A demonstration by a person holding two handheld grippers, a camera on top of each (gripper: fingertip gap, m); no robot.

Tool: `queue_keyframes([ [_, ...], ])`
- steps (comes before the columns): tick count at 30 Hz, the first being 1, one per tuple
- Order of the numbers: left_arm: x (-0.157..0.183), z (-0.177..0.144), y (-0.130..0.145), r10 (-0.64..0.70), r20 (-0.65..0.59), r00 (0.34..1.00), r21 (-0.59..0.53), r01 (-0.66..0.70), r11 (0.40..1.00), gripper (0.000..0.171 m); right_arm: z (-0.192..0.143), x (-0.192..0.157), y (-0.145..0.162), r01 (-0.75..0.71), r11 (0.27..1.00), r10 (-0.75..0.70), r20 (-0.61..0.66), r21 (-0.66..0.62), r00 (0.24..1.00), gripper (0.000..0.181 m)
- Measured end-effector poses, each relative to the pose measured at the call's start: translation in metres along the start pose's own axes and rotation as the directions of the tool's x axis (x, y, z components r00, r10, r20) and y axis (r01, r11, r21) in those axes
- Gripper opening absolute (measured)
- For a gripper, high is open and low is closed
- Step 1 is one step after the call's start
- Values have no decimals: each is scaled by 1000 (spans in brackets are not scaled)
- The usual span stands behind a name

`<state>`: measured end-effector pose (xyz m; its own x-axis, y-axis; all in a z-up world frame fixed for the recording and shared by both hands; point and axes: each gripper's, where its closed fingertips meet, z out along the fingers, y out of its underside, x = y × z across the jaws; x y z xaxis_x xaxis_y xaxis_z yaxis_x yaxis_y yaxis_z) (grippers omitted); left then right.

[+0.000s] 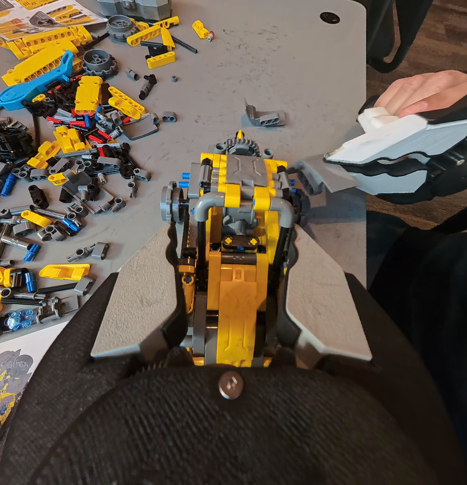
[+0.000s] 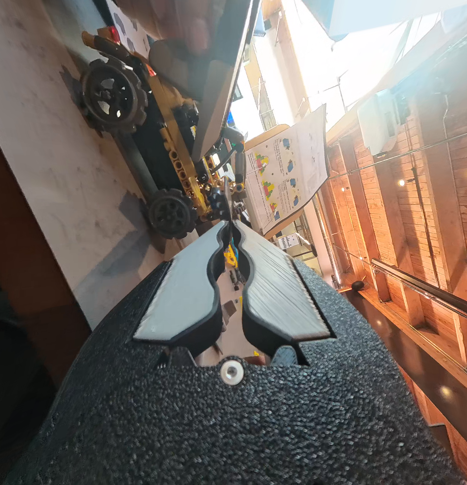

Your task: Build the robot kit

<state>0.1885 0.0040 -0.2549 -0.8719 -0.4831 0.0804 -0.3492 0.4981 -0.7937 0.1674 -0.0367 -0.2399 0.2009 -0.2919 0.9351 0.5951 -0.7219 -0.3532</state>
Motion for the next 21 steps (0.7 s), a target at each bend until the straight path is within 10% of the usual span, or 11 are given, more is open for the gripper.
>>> queue_keyframes([
  [21,-2,2,-3,-6,-19,1000,23,6,1000,81,3,-2,2,-99,995,99,-9,-21,995,0],
])
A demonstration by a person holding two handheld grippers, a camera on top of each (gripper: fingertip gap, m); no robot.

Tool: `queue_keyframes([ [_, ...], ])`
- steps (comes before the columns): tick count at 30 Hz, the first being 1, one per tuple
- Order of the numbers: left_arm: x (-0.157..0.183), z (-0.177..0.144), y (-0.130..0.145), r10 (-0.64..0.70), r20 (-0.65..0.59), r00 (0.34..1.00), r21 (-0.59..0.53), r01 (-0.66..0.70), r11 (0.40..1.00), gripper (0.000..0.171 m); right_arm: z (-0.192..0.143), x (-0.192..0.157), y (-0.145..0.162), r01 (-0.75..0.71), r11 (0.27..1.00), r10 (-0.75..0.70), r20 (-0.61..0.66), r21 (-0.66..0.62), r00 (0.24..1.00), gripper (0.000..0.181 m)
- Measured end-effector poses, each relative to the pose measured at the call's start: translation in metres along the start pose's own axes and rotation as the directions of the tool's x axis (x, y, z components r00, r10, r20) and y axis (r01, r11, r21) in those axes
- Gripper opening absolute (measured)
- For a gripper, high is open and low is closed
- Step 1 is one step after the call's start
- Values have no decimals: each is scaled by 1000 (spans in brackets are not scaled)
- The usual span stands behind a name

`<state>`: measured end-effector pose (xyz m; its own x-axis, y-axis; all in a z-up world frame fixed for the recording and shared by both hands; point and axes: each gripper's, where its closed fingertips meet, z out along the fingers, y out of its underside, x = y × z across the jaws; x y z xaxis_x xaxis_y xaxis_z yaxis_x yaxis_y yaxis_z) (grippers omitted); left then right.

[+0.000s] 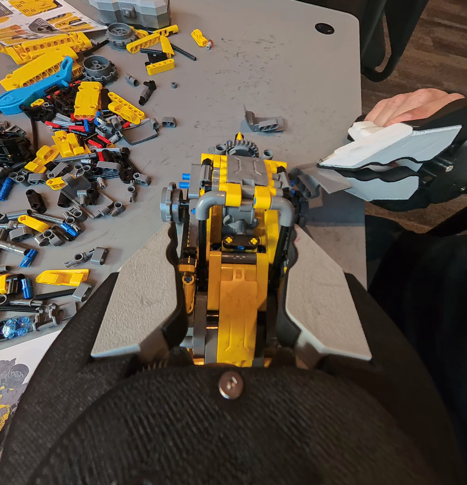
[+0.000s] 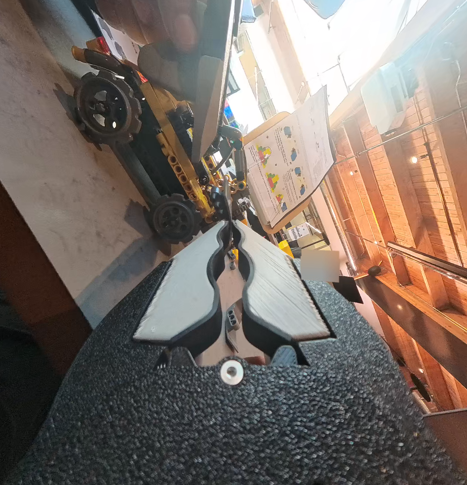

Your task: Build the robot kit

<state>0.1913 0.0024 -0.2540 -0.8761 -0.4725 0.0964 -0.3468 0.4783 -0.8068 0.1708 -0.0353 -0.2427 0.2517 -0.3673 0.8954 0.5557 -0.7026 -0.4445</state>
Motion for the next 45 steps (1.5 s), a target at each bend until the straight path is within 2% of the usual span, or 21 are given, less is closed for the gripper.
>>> queue_keyframes([
  [14,0,0,-1,-7,-7,1000,20,8,1000,79,-1,-6,4,3,1000,-2,47,-22,999,0],
  [26,-3,1,-3,-20,13,1000,32,20,999,86,6,-7,4,-64,988,74,63,-139,995,0],
  [28,-2,2,-4,-25,6,1000,27,25,999,91,8,-7,0,-34,992,43,64,-125,997,1],
  [32,-3,3,-2,-8,22,1000,-1,8,1000,84,8,-13,-8,-10,995,20,104,-95,994,5],
  [36,-3,3,-2,5,16,1000,-26,-5,1000,82,12,-7,-5,0,995,10,102,-101,995,0],
  [39,-2,2,-2,25,-14,1000,-60,-26,998,81,12,-8,-6,71,995,-64,102,-68,993,0],
  [45,1,6,-5,11,-82,997,-85,-18,996,92,10,-5,-10,161,987,-163,78,25,984,0],
])
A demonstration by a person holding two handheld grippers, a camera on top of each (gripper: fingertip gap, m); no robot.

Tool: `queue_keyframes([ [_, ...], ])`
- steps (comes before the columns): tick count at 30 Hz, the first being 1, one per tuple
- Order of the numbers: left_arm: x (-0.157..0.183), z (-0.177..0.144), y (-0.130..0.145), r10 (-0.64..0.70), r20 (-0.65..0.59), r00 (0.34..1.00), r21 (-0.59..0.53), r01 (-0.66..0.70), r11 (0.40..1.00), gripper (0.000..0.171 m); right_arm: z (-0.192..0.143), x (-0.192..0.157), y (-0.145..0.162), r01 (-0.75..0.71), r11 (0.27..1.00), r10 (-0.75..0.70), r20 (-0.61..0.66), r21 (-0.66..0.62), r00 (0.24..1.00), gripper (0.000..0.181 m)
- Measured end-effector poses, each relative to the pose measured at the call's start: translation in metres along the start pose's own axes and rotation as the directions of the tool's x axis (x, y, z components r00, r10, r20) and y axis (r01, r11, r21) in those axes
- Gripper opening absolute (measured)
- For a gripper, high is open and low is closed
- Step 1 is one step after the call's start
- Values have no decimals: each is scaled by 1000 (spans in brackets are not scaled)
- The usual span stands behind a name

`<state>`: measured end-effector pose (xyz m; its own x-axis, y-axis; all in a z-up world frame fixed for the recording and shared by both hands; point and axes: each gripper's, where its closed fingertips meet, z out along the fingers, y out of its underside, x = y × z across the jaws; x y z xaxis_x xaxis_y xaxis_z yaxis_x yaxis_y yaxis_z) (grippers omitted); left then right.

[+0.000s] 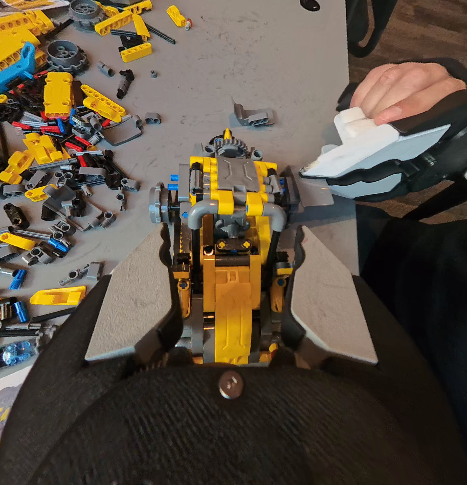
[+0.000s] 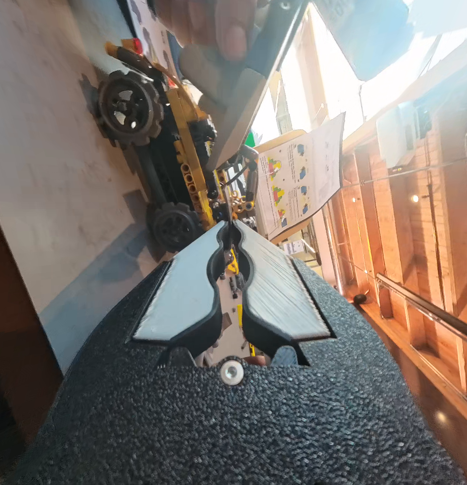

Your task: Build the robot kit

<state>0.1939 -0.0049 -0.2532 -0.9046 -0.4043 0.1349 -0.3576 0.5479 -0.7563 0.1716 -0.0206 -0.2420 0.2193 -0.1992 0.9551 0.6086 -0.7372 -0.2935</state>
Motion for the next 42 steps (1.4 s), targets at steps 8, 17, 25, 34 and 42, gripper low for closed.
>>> queue_keyframes([
  [8,-7,12,2,120,34,992,-121,-115,986,94,2,-3,13,-11,999,11,9,42,1000,0],
  [17,-10,2,-17,119,-15,993,-94,-120,988,101,-5,1,20,-53,995,54,-12,84,998,0],
  [25,-6,20,-4,170,-77,982,-182,-181,966,91,-5,0,20,-71,992,72,-3,107,997,0],
  [34,3,27,1,137,-102,985,-221,-157,963,108,-8,6,25,-41,993,45,-40,107,998,0],
  [42,1,28,-1,125,-105,987,-240,-147,960,101,-8,5,21,-29,991,33,-32,127,999,0],
])
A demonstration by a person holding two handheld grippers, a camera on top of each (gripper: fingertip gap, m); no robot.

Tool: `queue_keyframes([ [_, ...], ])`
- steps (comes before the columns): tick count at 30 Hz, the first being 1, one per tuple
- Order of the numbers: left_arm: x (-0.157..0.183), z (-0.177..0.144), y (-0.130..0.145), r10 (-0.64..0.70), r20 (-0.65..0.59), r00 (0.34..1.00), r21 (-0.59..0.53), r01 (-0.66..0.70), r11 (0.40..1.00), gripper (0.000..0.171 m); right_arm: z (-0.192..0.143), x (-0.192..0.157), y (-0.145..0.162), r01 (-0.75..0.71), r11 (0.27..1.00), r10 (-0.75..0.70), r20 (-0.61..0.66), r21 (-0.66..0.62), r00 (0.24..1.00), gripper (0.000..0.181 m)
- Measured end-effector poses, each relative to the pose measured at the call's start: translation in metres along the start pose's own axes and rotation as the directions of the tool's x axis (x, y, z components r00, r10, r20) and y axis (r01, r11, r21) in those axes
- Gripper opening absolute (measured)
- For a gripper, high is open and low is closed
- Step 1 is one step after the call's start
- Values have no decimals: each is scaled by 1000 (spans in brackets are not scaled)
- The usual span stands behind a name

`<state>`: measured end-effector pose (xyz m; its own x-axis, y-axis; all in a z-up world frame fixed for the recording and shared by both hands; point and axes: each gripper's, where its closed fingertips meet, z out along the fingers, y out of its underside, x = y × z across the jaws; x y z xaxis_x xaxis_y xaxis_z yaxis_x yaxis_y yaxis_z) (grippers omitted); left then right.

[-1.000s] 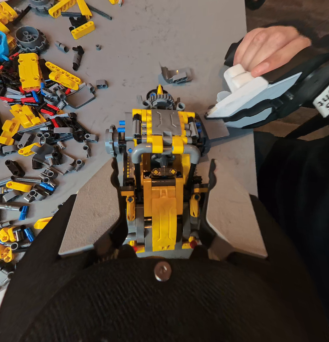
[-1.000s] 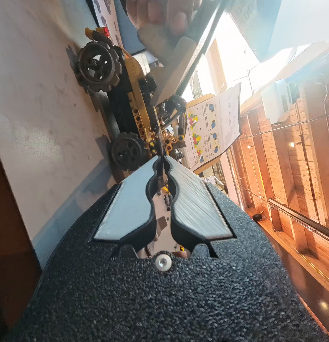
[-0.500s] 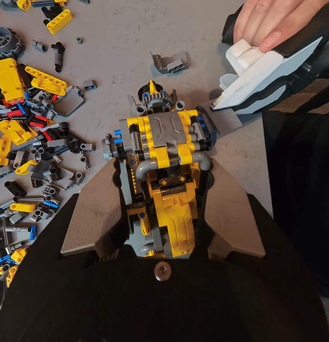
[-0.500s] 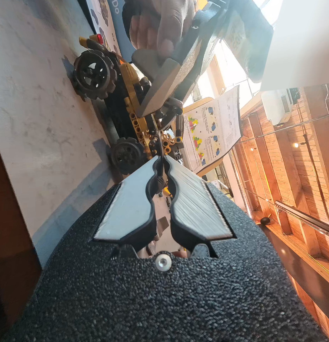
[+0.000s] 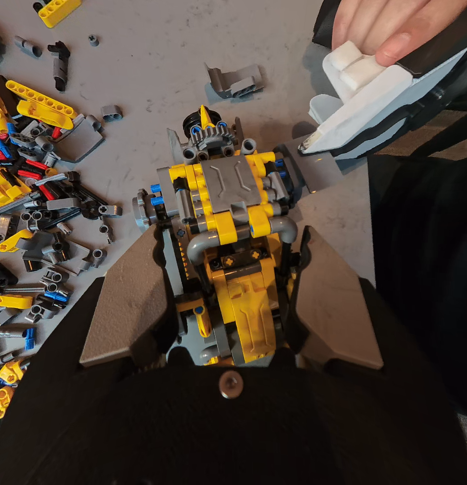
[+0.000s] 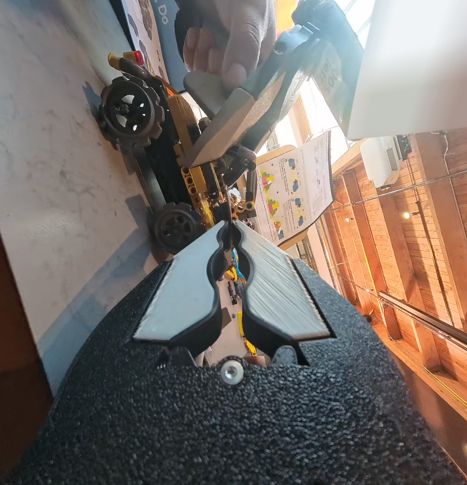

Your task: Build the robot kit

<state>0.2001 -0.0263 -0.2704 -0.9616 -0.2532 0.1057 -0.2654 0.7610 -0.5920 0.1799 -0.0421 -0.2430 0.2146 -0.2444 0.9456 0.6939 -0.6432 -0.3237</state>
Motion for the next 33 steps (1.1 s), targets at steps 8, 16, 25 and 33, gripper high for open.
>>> queue_keyframes([
  [8,0,0,-2,-9,-18,1000,-15,9,1000,100,-2,3,5,-11,1000,11,1,-5,1000,0],
  [16,-5,-1,-6,-36,53,998,-7,36,999,93,-6,5,11,-4,1000,4,3,-19,1000,0],
  [25,-6,-1,-5,-23,87,996,-23,25,999,92,-14,6,15,129,992,-130,0,-9,992,0],
  [33,-6,0,-8,-53,60,997,80,48,996,91,-15,11,21,12,1000,-13,59,25,998,0],
])
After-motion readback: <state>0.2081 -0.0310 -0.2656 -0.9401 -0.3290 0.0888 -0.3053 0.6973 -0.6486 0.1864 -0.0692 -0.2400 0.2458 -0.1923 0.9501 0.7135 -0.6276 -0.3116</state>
